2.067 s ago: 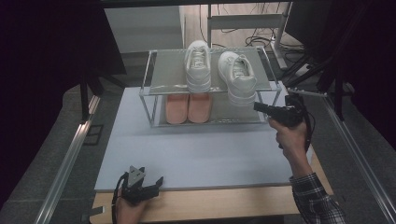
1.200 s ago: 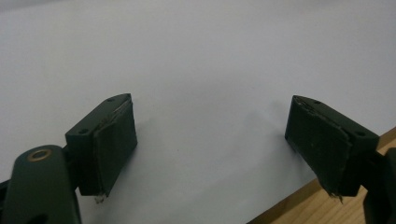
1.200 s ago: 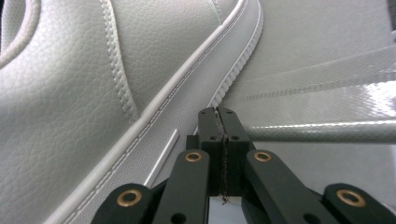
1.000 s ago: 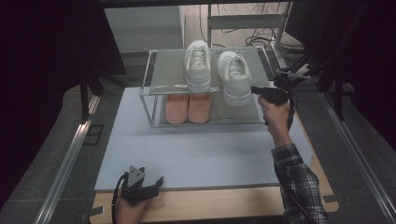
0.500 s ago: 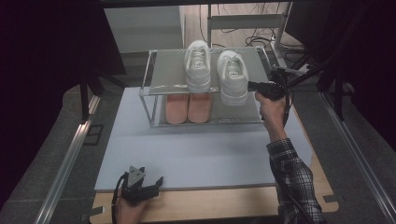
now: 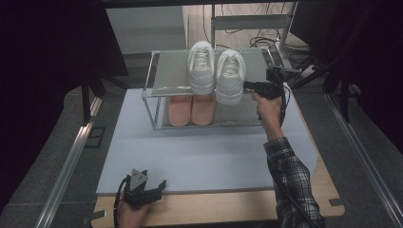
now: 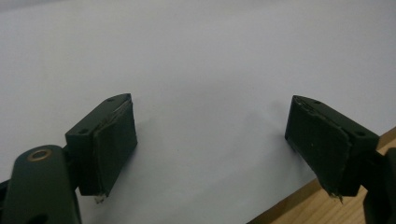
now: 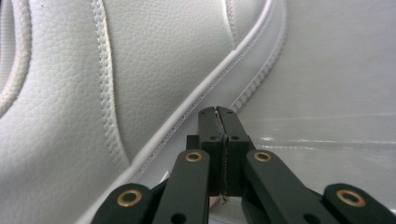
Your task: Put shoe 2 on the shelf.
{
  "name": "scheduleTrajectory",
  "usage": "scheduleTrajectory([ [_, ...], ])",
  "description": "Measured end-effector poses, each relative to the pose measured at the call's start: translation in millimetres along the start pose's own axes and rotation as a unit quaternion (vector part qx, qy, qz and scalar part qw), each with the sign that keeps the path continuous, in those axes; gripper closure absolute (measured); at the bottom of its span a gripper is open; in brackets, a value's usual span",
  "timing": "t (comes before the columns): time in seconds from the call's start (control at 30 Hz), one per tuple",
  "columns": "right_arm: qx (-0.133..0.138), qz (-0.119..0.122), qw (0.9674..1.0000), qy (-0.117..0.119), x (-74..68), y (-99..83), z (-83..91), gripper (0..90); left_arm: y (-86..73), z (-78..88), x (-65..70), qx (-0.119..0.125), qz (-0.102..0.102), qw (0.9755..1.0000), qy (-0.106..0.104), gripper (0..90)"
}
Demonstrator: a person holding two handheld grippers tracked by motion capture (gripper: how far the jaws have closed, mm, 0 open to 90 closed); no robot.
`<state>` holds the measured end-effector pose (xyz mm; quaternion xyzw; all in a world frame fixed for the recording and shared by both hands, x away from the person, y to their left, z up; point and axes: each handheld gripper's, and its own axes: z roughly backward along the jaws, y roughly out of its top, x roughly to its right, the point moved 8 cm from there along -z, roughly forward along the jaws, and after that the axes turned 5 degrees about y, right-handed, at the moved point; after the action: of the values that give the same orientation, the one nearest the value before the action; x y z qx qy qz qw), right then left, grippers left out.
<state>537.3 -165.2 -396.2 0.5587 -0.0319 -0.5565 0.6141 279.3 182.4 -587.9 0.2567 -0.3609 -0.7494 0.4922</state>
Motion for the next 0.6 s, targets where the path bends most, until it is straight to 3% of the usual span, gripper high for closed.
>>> scheduleTrajectory([
  [0.13,-0.002,0.003,1.0000,0.002,-2.8,-1.2,-3.9,89.9,0.0,-0.1,0.1,0.001,0.001,1.0000,0.000,16.2],
  [0.33,-0.002,0.012,0.9999,0.011,-6.2,-4.4,3.4,89.9,0.1,-0.2,0.1,0.001,0.000,1.0000,0.000,16.2],
  [0.43,0.001,0.023,0.9997,0.002,-5.8,-3.3,7.2,89.9,0.1,-0.2,0.1,0.001,0.000,1.0000,0.000,16.2],
  [0.6,0.003,0.010,0.9999,0.000,-1.5,2.1,1.7,89.9,0.0,-0.1,0.1,0.000,0.000,1.0000,0.000,16.2],
])
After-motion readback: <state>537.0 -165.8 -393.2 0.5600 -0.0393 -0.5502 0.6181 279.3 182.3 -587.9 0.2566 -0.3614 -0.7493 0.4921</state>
